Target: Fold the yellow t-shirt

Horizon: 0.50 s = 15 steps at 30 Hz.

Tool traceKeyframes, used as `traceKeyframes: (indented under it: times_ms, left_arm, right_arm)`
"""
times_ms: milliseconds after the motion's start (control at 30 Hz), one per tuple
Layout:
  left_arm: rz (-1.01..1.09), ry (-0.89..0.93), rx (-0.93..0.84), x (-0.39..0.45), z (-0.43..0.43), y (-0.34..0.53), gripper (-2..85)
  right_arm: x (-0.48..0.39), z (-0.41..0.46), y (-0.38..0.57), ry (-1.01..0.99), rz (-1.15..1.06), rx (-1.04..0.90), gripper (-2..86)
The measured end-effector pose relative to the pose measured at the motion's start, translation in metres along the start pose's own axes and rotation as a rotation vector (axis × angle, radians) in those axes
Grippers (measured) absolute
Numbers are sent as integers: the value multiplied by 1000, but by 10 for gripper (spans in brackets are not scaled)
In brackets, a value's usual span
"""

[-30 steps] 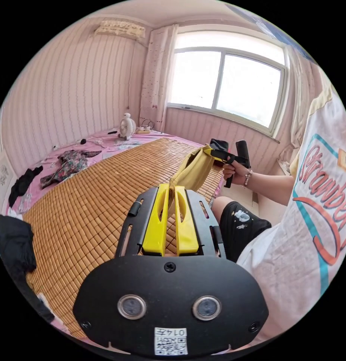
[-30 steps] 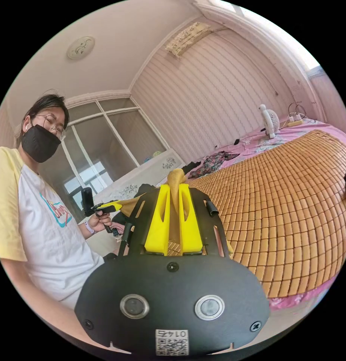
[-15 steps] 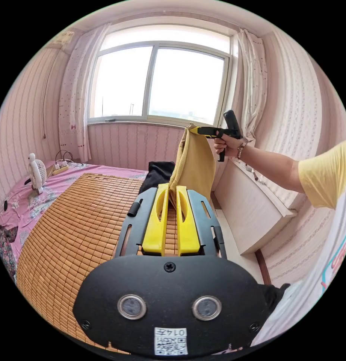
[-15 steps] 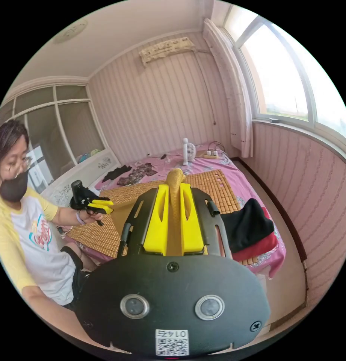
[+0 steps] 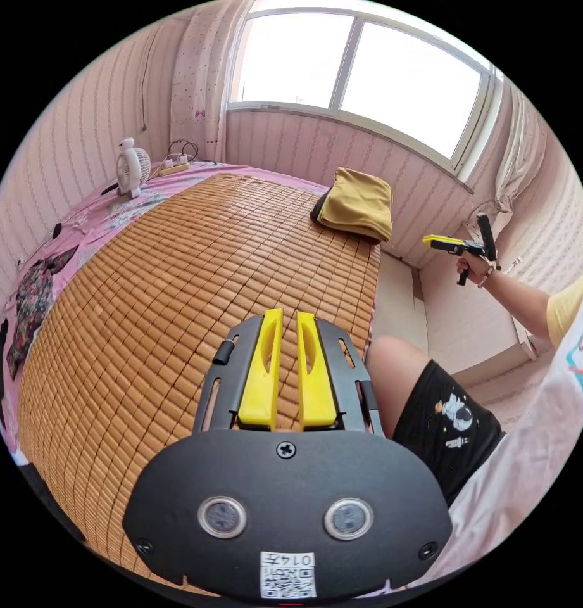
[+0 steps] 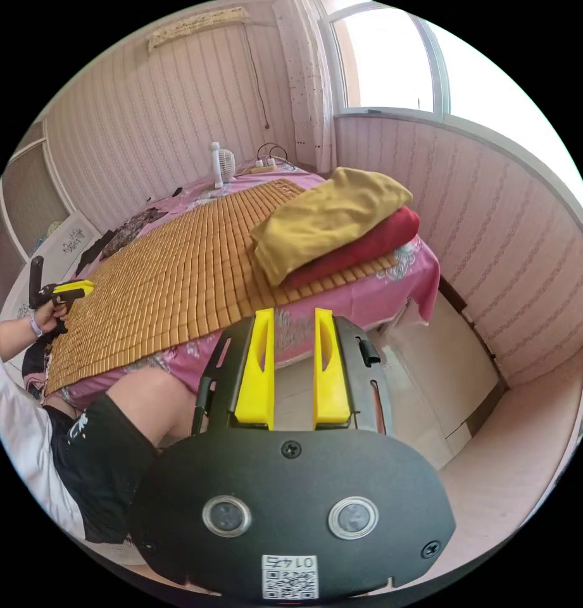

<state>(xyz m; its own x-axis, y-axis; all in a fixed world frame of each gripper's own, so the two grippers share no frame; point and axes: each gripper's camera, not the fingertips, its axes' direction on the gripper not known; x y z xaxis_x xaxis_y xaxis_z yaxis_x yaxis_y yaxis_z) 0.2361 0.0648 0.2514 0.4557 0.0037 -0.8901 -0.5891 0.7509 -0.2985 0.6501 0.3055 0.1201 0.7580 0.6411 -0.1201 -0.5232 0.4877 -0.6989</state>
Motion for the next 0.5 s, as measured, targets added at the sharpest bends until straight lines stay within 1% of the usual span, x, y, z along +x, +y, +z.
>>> traceKeyframes:
  times_ms: [67, 100, 133, 167, 233, 267, 300, 333, 367, 400, 433, 467, 500]
  left_arm:
    - [-97, -91, 0, 4, -53, 57, 20]
    - [-124, -115, 6, 5, -66, 69, 17]
    - [-179, -152, 23, 6, -93, 91, 11]
    - [-237, -167, 46, 6, -119, 110, 5]
    - [-315, -168, 99, 5, -158, 137, -4]
    - [-350, -191, 146, 6, -185, 155, -4]
    - [-365, -211, 165, 7, -197, 164, -4]
    - [-399, -258, 200, 8, -222, 183, -5]
    - [-434, -304, 232, 9, -247, 204, -5]
    - [-454, -327, 250, 10, -259, 215, -5]
    - [-502, -382, 282, 10, -282, 238, -6]
    - [-558, -469, 312, 12, -304, 262, -6]
    - [-588, -516, 326, 14, -314, 275, -6]
  right_arm:
    - [-36, -1, 55, 42, 31, -81, 19]
    - [-60, -3, 82, 57, 40, -131, 17]
    - [-71, -4, 93, 55, 49, -152, 16]
    - [-92, -4, 108, 39, 73, -174, 14]
    - [-126, 1, 117, -23, 50, -190, 11]
    - [-156, 6, 113, -39, -34, -196, 8]
    - [-191, 12, 104, -9, -158, -204, 6]
    - [-210, 15, 98, 37, -222, -205, 5]
    - [-250, 19, 86, 170, -335, -170, 3]
    - [-292, 18, 77, 292, -445, -61, 3]
    - [-314, 16, 74, 321, -512, 10, 2]
    - [-355, 11, 70, 292, -649, 146, 2]
    - [-392, 7, 66, 169, -756, 238, 2]
